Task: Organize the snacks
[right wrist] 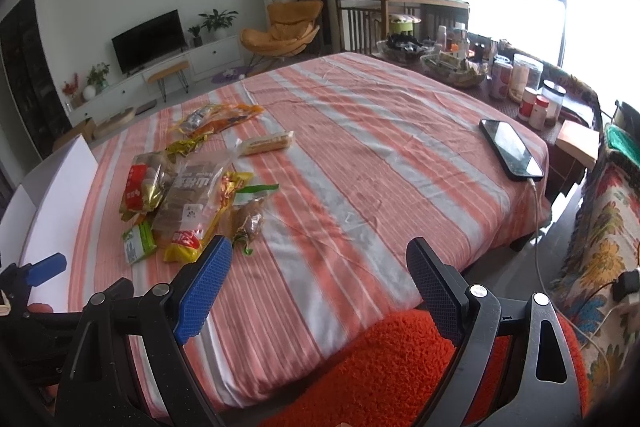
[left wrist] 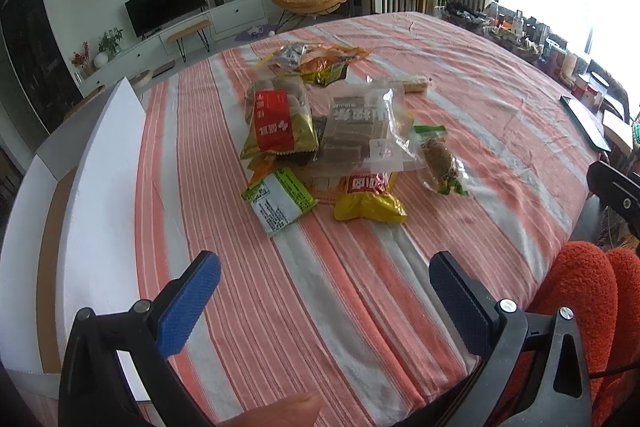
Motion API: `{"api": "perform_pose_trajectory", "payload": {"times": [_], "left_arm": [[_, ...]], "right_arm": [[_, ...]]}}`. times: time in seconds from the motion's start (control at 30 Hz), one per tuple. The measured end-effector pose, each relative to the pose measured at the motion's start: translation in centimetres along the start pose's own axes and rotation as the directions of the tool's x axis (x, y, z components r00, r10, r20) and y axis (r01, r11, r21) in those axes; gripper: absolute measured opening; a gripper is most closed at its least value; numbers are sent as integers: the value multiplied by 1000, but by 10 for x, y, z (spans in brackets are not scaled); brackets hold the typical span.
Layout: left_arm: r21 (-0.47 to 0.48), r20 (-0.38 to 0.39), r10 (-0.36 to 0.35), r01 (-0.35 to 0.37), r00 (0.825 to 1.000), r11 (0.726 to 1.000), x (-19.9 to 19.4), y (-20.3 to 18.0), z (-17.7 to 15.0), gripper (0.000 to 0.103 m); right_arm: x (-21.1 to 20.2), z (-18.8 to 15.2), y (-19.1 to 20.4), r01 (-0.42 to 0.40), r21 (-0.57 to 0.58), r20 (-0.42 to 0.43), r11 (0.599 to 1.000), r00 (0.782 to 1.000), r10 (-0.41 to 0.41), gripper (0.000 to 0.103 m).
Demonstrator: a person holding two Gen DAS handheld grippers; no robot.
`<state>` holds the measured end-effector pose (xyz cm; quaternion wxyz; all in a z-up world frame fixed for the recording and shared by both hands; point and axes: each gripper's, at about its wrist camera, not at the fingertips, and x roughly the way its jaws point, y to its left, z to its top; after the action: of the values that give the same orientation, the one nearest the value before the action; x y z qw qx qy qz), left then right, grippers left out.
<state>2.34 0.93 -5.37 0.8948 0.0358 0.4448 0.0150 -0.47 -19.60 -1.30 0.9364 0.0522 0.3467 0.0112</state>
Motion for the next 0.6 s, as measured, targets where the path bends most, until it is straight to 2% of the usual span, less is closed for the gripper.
{"api": "perform_pose_trajectory", "payload": {"times": [0.07,0.27,0.43,0.53,0.6], "left_arm": [[-19,-40,-4,4,999,1000,10,5,-4,103],[-31,-84,-6,3,996,999,30,12,-11,103],[-46,-165,-17,9,986,999,62,17,-12,103],[-40,-194,4,-12,981,999,79,19,-12,103],[-61,-199,-12,0,980,998,84,23,-11,103]], "right_arm": [[2,-1,-2,0,11,-14,1000,1000,0,91],[2,2,-2,13,3,3,1000,1000,-13,91],[13,-2,0,3,-10,-36,1000,999,-3,91],[21,-2,-1,-5,-11,-60,1000,998,4,91],[32,-1,-2,-11,-11,-85,1000,996,11,91]]}}
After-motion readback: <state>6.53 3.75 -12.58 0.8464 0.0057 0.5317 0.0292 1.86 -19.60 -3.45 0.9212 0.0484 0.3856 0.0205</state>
